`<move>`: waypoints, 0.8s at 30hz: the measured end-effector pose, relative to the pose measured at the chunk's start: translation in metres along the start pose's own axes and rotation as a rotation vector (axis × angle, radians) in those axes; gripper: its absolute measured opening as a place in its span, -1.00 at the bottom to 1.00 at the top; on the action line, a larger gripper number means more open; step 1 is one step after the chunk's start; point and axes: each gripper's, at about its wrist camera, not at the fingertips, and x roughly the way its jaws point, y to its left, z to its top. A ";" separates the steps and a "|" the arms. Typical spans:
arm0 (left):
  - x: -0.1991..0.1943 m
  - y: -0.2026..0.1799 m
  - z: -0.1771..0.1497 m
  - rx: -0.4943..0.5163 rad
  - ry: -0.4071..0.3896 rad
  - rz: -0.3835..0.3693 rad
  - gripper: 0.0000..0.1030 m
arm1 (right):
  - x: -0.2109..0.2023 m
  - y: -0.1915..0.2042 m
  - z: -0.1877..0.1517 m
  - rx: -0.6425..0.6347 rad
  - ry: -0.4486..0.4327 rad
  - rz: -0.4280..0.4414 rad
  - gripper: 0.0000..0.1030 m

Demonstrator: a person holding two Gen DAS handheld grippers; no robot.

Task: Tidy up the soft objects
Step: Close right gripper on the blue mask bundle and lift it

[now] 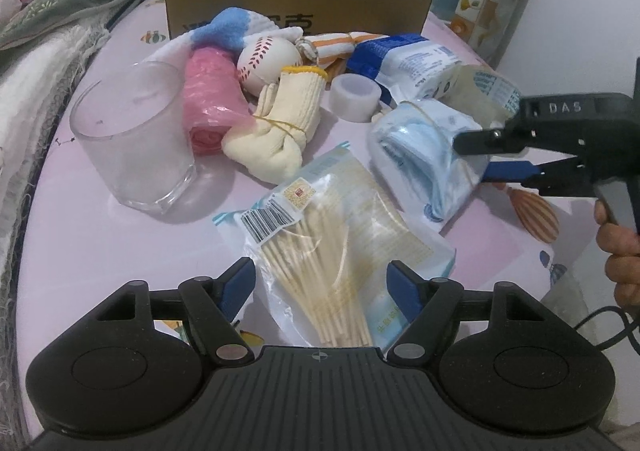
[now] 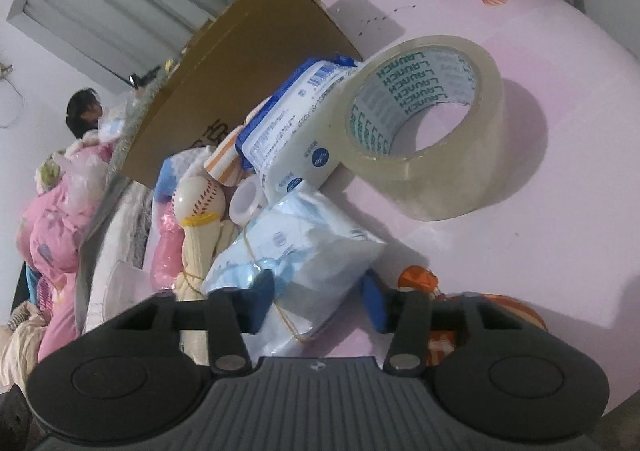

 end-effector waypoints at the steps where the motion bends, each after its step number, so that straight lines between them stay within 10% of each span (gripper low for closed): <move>1: 0.000 0.000 0.000 0.001 -0.001 -0.001 0.42 | -0.003 -0.002 0.000 -0.002 -0.007 0.013 -0.52; 11: -0.008 -0.004 -0.001 0.006 -0.015 0.001 0.43 | -0.035 0.024 0.013 -0.398 0.095 -0.061 -0.59; 15: -0.008 -0.007 -0.002 0.006 -0.014 0.004 0.46 | -0.029 0.037 0.018 -0.531 0.094 -0.134 -0.30; 18: -0.010 -0.008 -0.002 0.004 -0.020 0.005 0.52 | -0.032 0.034 0.018 -0.490 0.068 -0.157 0.09; 24: -0.010 -0.007 -0.003 0.005 -0.024 -0.001 0.54 | -0.046 0.017 0.012 -0.248 0.052 -0.131 0.14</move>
